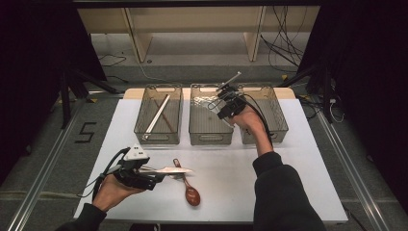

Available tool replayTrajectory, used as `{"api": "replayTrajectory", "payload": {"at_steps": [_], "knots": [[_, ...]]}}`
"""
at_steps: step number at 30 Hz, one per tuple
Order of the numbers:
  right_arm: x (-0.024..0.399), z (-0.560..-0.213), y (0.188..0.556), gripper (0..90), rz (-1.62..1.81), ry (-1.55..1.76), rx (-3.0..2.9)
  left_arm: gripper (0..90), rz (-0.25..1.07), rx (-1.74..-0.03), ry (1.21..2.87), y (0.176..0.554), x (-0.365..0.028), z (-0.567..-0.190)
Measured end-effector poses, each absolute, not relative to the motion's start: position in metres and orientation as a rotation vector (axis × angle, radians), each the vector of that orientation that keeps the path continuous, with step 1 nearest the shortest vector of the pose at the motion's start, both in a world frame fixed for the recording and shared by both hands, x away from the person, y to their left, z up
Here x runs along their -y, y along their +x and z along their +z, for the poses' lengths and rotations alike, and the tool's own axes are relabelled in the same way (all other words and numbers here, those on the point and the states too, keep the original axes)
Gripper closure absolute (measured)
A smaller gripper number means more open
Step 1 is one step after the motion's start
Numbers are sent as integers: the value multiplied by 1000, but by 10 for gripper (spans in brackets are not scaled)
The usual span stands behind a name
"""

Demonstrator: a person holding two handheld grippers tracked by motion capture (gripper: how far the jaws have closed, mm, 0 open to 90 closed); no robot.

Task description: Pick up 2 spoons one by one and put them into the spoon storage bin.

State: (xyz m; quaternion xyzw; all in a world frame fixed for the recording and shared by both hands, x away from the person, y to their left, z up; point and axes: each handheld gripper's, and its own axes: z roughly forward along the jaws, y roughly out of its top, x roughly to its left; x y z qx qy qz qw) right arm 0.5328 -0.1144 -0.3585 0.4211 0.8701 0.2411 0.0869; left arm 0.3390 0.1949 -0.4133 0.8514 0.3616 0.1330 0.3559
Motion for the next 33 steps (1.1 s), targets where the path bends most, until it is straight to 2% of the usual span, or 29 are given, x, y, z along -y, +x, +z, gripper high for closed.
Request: {"api": "replayTrajectory", "payload": {"at_steps": [20, 23, 33], "knots": [[101, -377, 537, 847, 685, 1289, -2593, 162, 338, -950, 2200, 340, -195, -415], [103, -380, 538, 754, 694, 1321, -2595, 162, 338, -951, 2199, 340, -195, -415], [112, -366, 525, 547, 731, 1255, -2607, 161, 335, -975, 2196, 341, -194, -416]]}}
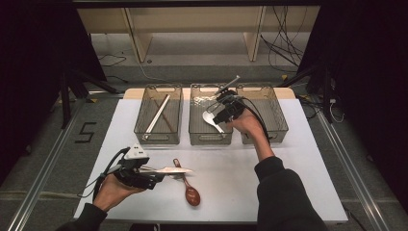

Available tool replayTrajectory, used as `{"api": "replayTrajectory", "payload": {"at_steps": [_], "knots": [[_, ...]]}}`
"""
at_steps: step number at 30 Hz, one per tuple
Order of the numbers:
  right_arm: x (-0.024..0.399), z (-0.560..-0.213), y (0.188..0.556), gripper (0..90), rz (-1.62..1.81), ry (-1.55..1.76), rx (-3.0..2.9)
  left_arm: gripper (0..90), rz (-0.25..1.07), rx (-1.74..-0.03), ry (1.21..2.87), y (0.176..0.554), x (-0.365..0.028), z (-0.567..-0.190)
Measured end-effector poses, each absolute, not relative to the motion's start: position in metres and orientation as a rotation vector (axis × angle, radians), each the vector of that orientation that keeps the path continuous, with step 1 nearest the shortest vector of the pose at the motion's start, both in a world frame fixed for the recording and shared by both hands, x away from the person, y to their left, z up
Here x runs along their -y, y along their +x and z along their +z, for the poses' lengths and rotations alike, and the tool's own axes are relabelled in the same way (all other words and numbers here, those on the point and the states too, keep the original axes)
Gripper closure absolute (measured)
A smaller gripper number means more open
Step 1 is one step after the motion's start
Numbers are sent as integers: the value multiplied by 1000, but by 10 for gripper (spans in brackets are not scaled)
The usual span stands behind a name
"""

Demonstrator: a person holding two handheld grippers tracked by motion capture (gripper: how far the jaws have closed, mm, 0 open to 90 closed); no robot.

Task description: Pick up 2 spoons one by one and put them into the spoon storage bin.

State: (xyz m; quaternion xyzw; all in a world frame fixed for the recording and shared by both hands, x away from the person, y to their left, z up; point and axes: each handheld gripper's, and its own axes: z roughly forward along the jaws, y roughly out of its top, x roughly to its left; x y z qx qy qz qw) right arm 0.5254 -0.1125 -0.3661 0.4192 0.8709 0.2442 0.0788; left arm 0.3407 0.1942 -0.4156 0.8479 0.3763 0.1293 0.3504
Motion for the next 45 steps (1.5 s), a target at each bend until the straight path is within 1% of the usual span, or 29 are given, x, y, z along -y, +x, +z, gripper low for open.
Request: {"api": "replayTrajectory", "payload": {"at_steps": [4, 9, 15, 23, 31, 36, 41, 45], "knots": [[121, -363, 514, 494, 760, 1219, -2604, 161, 324, -984, 2206, 340, -192, -416], [135, -358, 495, 449, 791, 1191, -2592, 162, 298, -1008, 2220, 339, -188, -417], [152, -360, 466, 425, 857, 1154, -2585, 164, 237, -1049, 2234, 338, -180, -420], [169, -369, 426, 407, 849, 1115, -2581, 179, 176, -1088, 2259, 336, -170, -424], [187, -389, 404, 403, 829, 1133, -2580, 214, 133, -1083, 2297, 334, -159, -431], [194, -399, 393, 372, 815, 1144, -2576, 248, 112, -1076, 2301, 333, -154, -433], [192, -404, 382, 335, 806, 1136, -2592, 271, 86, -1071, 2303, 333, -149, -434], [190, -408, 376, 333, 796, 1126, -2605, 287, 90, -1058, 2312, 333, -141, -436]]}}
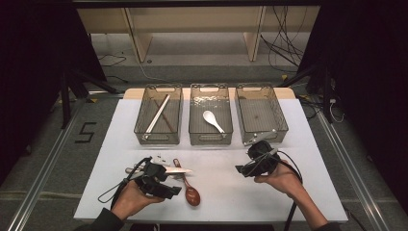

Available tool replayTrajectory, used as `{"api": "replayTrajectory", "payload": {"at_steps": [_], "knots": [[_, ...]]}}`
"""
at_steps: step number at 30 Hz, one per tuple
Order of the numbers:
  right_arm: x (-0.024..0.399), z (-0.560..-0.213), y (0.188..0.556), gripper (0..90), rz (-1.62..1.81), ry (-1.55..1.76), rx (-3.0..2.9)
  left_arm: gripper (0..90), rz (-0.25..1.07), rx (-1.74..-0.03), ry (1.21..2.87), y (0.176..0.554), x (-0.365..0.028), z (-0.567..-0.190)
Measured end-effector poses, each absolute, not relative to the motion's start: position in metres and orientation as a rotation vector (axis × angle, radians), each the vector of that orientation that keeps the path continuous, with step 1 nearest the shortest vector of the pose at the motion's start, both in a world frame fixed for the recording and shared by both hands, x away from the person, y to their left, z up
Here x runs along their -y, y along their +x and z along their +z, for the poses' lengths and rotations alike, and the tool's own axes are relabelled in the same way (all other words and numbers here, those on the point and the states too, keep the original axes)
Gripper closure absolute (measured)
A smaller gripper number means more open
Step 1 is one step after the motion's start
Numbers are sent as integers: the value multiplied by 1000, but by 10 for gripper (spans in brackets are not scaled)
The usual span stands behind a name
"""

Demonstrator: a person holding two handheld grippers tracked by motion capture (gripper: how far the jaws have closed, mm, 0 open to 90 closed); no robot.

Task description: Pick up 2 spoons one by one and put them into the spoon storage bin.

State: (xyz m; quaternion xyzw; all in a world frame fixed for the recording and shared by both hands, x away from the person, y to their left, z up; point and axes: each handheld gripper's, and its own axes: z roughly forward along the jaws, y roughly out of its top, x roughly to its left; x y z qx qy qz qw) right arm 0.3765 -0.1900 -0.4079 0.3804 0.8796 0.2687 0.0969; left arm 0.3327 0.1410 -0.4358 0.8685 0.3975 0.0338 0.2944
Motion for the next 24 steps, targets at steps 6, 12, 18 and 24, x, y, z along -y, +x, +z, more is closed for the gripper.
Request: {"api": "replayTrajectory", "payload": {"at_steps": [6, 12, 18, 24], "knots": [[192, -411, 371, 335, 791, 1132, -2616, 359, 66, -1043, 2327, 333, -132, -439], [192, -415, 368, 336, 782, 1126, -2628, 384, 44, -1057, 2320, 337, -129, -441], [192, -415, 366, 335, 781, 1126, -2631, 294, -16, -1123, 2302, 341, -120, -444], [193, -415, 366, 336, 782, 1127, -2635, 248, -42, -1148, 2320, 343, -110, -446]]}}
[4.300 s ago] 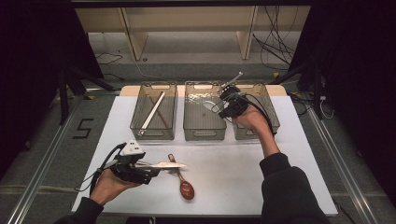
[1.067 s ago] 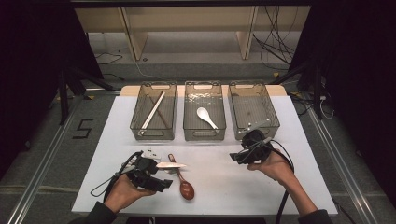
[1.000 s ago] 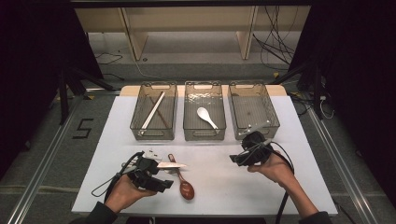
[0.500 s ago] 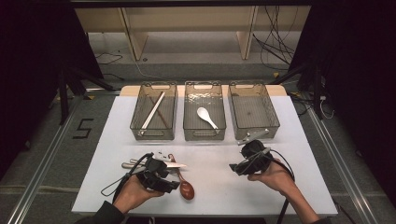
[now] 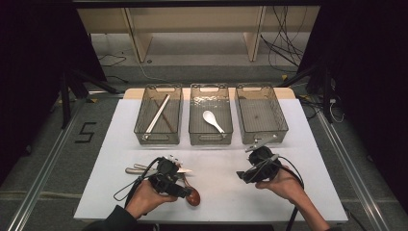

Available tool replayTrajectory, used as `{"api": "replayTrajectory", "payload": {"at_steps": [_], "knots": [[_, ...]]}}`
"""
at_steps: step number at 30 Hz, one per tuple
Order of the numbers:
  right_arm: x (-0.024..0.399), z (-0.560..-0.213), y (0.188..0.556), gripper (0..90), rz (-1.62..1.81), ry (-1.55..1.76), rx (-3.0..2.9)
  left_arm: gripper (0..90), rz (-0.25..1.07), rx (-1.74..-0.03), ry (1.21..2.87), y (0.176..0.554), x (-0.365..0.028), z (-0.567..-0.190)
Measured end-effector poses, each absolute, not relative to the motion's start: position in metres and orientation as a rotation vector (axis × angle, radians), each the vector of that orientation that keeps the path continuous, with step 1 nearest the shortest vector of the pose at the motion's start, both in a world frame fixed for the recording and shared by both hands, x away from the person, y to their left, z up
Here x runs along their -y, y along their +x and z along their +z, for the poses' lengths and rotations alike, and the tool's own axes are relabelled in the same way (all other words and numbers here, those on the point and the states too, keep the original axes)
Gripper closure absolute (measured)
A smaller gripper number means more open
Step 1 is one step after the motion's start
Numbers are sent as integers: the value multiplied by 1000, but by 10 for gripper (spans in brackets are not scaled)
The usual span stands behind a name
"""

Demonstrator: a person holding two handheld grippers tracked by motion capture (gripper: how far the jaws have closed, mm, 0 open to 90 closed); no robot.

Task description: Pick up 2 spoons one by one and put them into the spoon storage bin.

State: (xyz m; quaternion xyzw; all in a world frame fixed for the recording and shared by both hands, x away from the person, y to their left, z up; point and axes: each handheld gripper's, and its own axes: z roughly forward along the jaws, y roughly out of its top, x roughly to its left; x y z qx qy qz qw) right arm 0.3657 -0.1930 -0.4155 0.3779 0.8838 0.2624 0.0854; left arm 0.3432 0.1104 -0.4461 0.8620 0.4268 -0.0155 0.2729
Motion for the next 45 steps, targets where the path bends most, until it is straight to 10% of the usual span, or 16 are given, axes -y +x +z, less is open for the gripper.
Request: {"api": "replayTrajectory", "payload": {"at_steps": [45], "knots": [[190, -419, 365, 338, 767, 1109, -2657, 146, -117, -1164, 2487, 340, -67, -458]]}}
